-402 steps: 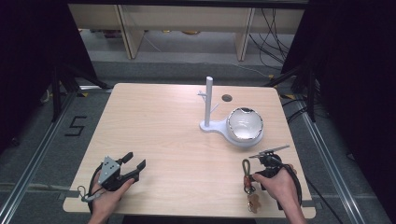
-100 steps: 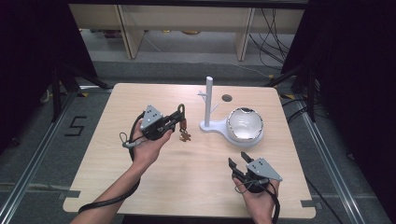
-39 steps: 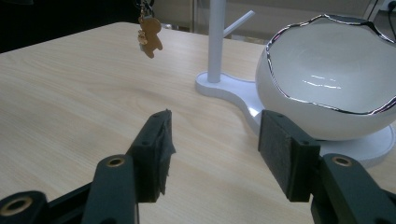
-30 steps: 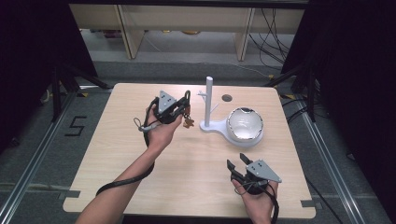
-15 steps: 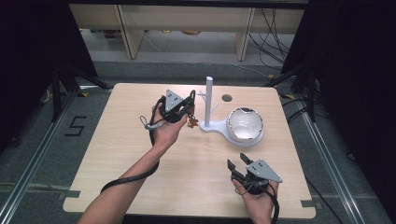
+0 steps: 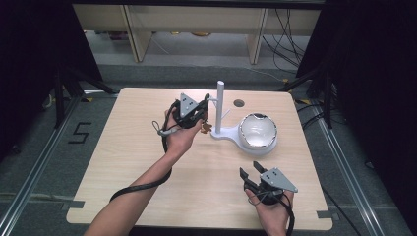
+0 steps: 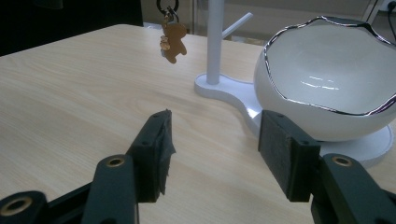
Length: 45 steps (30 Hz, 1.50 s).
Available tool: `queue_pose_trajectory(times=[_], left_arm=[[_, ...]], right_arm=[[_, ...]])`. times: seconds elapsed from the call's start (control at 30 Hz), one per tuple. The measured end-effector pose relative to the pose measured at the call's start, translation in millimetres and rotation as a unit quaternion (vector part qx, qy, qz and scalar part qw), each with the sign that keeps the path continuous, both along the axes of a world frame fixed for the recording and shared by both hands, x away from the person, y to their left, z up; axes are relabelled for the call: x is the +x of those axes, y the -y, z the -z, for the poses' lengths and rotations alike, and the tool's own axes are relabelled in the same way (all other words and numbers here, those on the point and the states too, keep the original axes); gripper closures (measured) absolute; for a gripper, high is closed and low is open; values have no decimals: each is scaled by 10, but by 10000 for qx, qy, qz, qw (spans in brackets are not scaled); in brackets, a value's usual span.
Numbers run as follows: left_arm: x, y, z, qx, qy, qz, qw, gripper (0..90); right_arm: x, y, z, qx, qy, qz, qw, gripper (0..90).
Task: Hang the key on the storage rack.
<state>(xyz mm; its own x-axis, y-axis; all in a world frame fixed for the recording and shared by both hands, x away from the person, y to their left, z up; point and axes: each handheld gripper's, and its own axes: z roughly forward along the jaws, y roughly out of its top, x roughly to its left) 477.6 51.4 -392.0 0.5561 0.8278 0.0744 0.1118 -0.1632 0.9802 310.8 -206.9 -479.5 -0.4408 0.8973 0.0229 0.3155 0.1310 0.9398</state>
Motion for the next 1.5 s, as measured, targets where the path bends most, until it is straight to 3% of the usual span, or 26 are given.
queue_pose_trajectory(times=[0.2, 0.33, 0.43, 0.5, 0.53, 0.7, 0.73, 0.97, 1.07, 1.1, 1.13, 1.17, 1.2, 1.23, 1.27, 1.33, 1.4, 1.43, 1.5], left_arm=[[-9, 22, -4, 71, 41, 14, 10000, 829], [-33, 48, 4, 61, -52, -11, 10000, 829], [-33, 64, 11, 90, -62, 2, 9999, 829], [-19, 70, 12, 156, 36, 33, 9999, 829], [-36, 81, 19, 133, -75, 7, 9999, 829], [-36, 116, 40, 159, -65, 40, 9998, 829], [-35, 120, 42, 179, -78, 51, 9998, 829], [-11, 166, 66, 187, -130, 64, 9997, 830], [-1, 176, 79, 200, -150, 69, 9997, 830], [16, 174, 80, 255, -64, 93, 9996, 830], [7, 188, 94, 196, -181, 68, 9996, 829], [25, 184, 95, 259, -93, 99, 9996, 829], [17, 194, 111, 217, -206, 79, 9995, 829], [37, 188, 113, 298, -115, 108, 9994, 829], [28, 201, 124, 236, -217, 84, 9995, 828], [50, 204, 122, 292, -118, 111, 9994, 829], [44, 222, 130, 229, -237, 100, 9994, 829], [61, 219, 126, 293, -139, 126, 9994, 829], [71, 230, 134, 298, -157, 129, 9993, 827]], right_arm=[[6, 0, 2, 3, 32, 27, 10000, 455], [26, -4, 13, 4, 101, -76, 9999, 455], [14, 2, 5, -52, 15, -66, 10000, 455], [27, 1, 13, -28, 89, -90, 9999, 455], [31, 1, 15, -12, 115, -106, 9999, 455], [11, 22, -6, -120, -31, -115, 9999, 455], [20, 12, 5, -67, 58, -76, 9999, 455], [-2, 4, 1, 49, -28, 15, 10000, 455], [11, 18, 4, -7, 9, -25, 10000, 454], [11, 18, 5, -21, 3, -19, 10000, 454], [25, 22, 12, -67, 121, -72, 9999, 455], [15, 9, 12, 55, 10, -75, 10000, 454], [14, 8, 13, 56, 11, -75, 10000, 454], [14, 7, 14, 60, 20, -64, 10000, 454], [13, 8, 13, 59, 6, -75, 10000, 454], [9, 13, 12, -41, 39, -17, 10000, 454], [11, 12, 16, 14, 13, -68, 10000, 454], [7, 20, 12, -61, 0, -50, 10000, 454], [3, 8, 16, -4, -14, -31, 10000, 454]])
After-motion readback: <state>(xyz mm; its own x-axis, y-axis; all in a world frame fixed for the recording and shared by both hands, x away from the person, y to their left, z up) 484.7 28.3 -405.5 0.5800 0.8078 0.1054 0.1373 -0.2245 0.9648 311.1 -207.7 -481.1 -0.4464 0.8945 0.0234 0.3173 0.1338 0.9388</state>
